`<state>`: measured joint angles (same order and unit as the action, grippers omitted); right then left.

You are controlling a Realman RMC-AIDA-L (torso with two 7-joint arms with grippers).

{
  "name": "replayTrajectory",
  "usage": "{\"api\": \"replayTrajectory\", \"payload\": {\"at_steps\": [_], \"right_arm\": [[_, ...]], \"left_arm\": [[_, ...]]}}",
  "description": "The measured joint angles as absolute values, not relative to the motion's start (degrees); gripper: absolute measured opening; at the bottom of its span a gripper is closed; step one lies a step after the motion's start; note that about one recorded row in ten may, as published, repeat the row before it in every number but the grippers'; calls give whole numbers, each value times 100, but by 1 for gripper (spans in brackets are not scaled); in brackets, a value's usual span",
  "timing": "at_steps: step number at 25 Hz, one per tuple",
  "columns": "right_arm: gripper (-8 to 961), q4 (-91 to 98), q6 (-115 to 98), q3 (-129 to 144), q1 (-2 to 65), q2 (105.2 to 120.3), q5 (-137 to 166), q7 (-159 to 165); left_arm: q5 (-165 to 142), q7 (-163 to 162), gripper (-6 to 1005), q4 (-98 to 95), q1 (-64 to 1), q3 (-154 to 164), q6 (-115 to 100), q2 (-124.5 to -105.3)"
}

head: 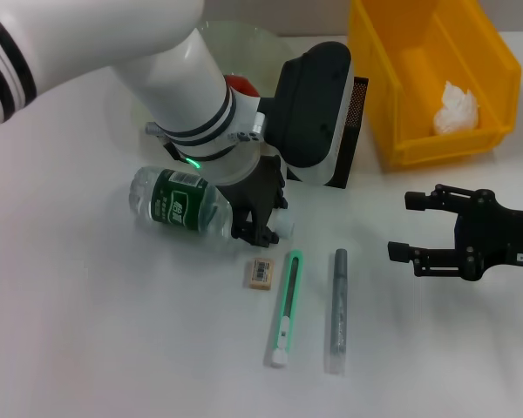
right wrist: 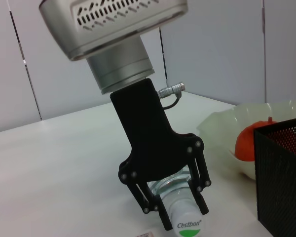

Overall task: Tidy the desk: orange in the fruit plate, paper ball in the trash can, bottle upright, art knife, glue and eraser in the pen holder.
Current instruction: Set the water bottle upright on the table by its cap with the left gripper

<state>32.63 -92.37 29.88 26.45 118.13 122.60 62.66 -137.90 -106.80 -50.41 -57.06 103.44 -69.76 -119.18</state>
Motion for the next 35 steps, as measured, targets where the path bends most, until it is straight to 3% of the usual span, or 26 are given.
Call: {"api": "replayTrajectory", "payload": {"at_steps": [35], "right_arm": [[832,3261,-9282,2988,2689,11813,12242,6267]], "left_arm": [[-12830,-10026,436,-5685,-4811,6036,-8949,-11820]]}}
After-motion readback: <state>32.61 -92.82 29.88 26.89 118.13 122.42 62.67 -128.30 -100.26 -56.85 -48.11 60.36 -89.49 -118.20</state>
